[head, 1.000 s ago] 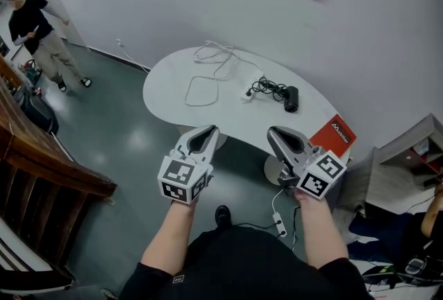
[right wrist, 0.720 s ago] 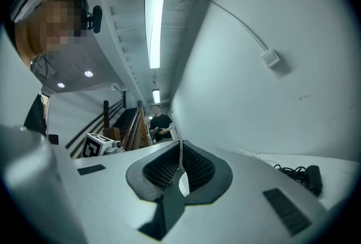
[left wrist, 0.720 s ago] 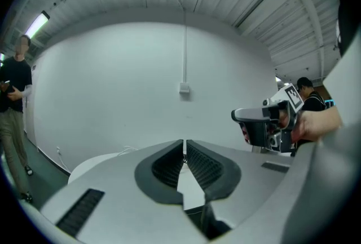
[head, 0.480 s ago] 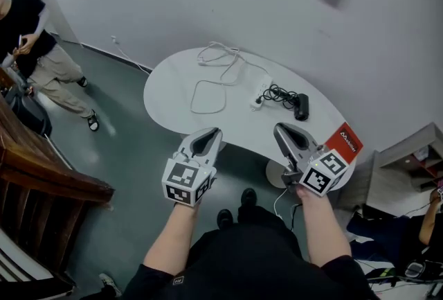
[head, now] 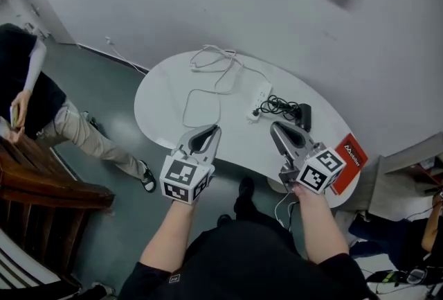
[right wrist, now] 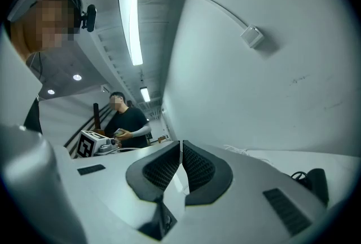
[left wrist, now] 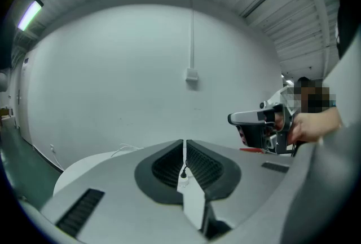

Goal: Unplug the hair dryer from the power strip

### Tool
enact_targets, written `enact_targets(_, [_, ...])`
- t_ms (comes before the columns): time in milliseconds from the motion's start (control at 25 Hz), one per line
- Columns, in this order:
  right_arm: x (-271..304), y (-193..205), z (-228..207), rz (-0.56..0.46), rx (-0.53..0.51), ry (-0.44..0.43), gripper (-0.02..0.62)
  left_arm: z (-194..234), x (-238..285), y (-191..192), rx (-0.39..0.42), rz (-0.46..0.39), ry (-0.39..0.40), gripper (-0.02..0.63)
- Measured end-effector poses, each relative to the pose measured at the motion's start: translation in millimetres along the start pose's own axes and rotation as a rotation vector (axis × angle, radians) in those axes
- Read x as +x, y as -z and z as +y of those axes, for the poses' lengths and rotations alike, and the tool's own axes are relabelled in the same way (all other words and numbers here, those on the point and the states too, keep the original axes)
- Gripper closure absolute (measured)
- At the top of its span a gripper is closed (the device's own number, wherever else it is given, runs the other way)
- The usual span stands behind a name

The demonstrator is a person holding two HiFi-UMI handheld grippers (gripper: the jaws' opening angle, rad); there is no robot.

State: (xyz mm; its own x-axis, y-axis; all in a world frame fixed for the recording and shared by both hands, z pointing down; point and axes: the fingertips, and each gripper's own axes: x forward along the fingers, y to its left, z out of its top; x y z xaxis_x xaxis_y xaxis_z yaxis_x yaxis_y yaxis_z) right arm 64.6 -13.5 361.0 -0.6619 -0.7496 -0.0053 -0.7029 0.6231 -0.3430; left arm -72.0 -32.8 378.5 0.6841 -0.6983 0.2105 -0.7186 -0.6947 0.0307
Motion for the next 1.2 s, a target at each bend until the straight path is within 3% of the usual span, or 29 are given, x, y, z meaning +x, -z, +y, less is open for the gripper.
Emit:
enact_targets(320, [39, -15, -82, 0.018, 0.034, -0.017, 0.558, 28, 83, -13, 0.027, 0.039, 0.001, 0.578])
enact_targets(640, [63, -33, -133, 0.026, 0.041, -0.057, 0.558, 51, 132, -12, 0.019, 0.079, -0.033, 0.578])
enact_targets(840, [69, -11, -147, 0.079, 0.088, -0.06, 0.558, 51, 147, 4, 0.009, 0.122, -0.007, 0.578])
enact_targets(1200, [72, 45, -155, 0.229, 0.13, 0.005, 0.557, 49, 179, 54, -0.033, 0.189, 0.117, 0.577])
